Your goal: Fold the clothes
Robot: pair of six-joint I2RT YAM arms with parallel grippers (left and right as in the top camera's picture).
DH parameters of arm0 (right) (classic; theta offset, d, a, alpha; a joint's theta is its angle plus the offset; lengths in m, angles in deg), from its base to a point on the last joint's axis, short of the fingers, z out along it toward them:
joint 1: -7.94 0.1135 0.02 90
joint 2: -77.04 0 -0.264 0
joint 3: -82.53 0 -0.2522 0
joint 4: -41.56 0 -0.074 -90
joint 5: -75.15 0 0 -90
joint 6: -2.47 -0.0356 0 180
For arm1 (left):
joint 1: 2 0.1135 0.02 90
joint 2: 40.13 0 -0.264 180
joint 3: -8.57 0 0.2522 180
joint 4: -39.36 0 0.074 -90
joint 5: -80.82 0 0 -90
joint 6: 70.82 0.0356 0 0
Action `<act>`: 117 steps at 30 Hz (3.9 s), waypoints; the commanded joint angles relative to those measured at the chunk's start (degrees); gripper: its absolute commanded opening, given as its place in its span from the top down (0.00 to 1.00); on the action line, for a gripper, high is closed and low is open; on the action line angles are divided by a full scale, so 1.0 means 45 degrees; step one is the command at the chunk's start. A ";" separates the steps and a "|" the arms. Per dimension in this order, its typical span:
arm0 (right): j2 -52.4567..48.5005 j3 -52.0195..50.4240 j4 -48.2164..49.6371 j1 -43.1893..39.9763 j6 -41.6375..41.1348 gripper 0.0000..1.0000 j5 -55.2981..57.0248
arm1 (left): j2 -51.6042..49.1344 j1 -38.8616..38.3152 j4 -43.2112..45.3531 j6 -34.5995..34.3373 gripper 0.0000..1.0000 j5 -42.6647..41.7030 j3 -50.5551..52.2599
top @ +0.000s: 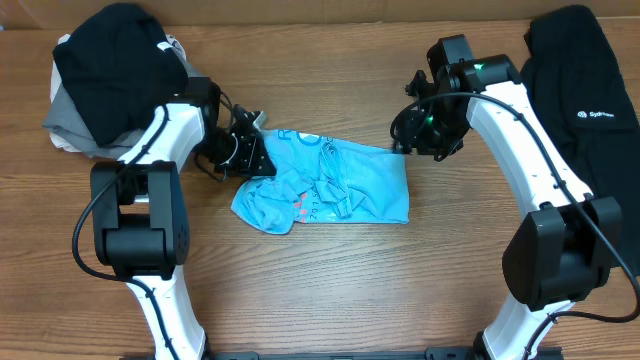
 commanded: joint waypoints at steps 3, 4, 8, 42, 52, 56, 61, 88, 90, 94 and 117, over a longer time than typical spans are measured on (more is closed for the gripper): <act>0.0408 -0.0340 0.0146 0.0034 -0.0005 0.96 -0.0097 | -0.0092 -0.0185 -0.0355 -0.1579 0.96 0.1433 -0.0219; 0.0408 -0.0525 0.0257 0.0034 0.0000 0.96 -0.0413 | -0.0078 -0.0170 -0.0559 -0.1685 0.96 0.1447 -0.0384; 0.0408 -0.1360 0.0933 0.0039 0.0068 0.96 -0.1787 | 0.0044 -0.0151 -0.2006 -0.1710 0.96 0.2118 -0.1768; 0.2744 -0.0170 0.0413 -0.5139 0.0675 0.96 -0.4119 | -0.0102 -0.7067 -0.1234 -0.5678 0.96 0.4206 -0.5829; 0.2885 -0.0175 0.0267 -0.5610 0.0763 0.96 -0.4065 | -0.1112 -0.8106 -0.0699 -0.5906 0.32 0.3240 -0.5790; 0.2885 -0.0175 0.0325 -0.5610 0.0763 0.76 -0.4056 | -0.1122 -0.8369 -0.0170 -0.5814 0.00 0.3177 -0.5799; 0.2885 -0.0175 0.0015 -0.5610 0.0763 0.70 -0.3235 | -0.1044 -0.8189 0.0457 -0.6203 0.00 0.3162 -0.6965; 0.2880 -0.5498 0.1579 0.2608 -0.4478 0.48 0.0729 | -0.0845 -0.3138 -0.4235 -0.5566 0.00 0.4755 -0.9894; 0.2880 -0.5552 0.2089 0.3118 -0.4799 0.46 0.0772 | -0.0845 -0.3138 -0.4051 -0.5576 0.00 0.4745 -0.9685; 0.2856 -0.5552 0.2982 0.3759 -0.5124 0.41 0.1443 | -0.0845 -0.3157 -0.3842 -0.5960 0.00 0.4736 -0.9549; 0.2574 -0.7631 0.6164 0.3993 -0.4867 0.55 0.1617 | -0.0913 -0.3638 -0.3405 -0.5965 0.00 0.4750 -0.9258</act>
